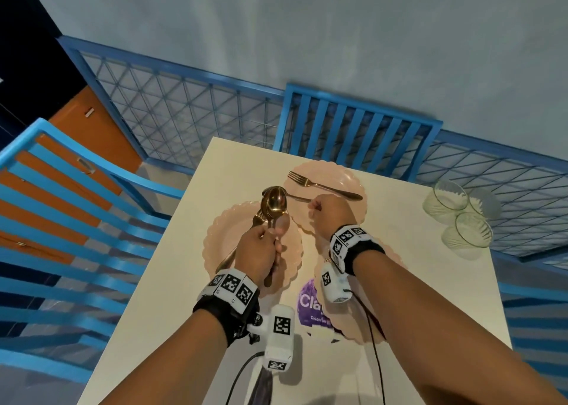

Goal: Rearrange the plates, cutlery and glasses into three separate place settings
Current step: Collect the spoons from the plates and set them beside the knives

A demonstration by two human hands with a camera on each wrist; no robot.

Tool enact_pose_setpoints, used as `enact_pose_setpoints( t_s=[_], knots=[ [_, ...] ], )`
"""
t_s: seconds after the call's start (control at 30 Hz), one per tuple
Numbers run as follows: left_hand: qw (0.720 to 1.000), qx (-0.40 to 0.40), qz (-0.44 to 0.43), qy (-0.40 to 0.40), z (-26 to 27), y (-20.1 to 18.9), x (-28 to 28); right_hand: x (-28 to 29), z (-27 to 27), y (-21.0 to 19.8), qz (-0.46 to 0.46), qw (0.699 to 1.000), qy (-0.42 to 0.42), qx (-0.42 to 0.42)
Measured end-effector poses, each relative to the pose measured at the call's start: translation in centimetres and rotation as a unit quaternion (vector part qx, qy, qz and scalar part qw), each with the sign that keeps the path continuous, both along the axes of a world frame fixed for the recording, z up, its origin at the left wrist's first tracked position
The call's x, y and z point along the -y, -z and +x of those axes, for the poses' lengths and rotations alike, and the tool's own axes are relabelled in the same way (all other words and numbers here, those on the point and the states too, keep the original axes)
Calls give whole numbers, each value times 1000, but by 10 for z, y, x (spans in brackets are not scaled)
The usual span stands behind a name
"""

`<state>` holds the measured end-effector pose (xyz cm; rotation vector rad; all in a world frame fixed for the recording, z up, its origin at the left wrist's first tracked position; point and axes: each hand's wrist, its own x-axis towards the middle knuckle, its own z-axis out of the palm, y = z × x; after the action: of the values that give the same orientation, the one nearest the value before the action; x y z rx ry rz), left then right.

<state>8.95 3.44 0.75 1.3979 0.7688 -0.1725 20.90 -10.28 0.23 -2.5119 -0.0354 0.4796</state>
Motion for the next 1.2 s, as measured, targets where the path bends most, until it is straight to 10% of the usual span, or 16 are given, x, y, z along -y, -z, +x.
enact_pose_setpoints(
  t_s=[0.2, 0.53, 0.73, 0.87, 1.2],
  knots=[
    [998, 0, -55, -20, 9, -1, -13, -26, 37, 27, -167, 967, -164, 100],
    [991, 23, -119, -51, 18, -5, -29, -34, 36, 24, -230, 935, -192, 190],
    [986, 17, -139, -87, 16, -12, -34, -12, -1, -25, -14, 997, -25, 65],
    [993, 29, -101, -60, 2, -32, -18, -11, -48, -53, 162, 985, -10, -55],
    [992, 41, -115, -11, -66, -54, 40, 20, -118, -79, 219, 968, 29, -121]
  ],
)
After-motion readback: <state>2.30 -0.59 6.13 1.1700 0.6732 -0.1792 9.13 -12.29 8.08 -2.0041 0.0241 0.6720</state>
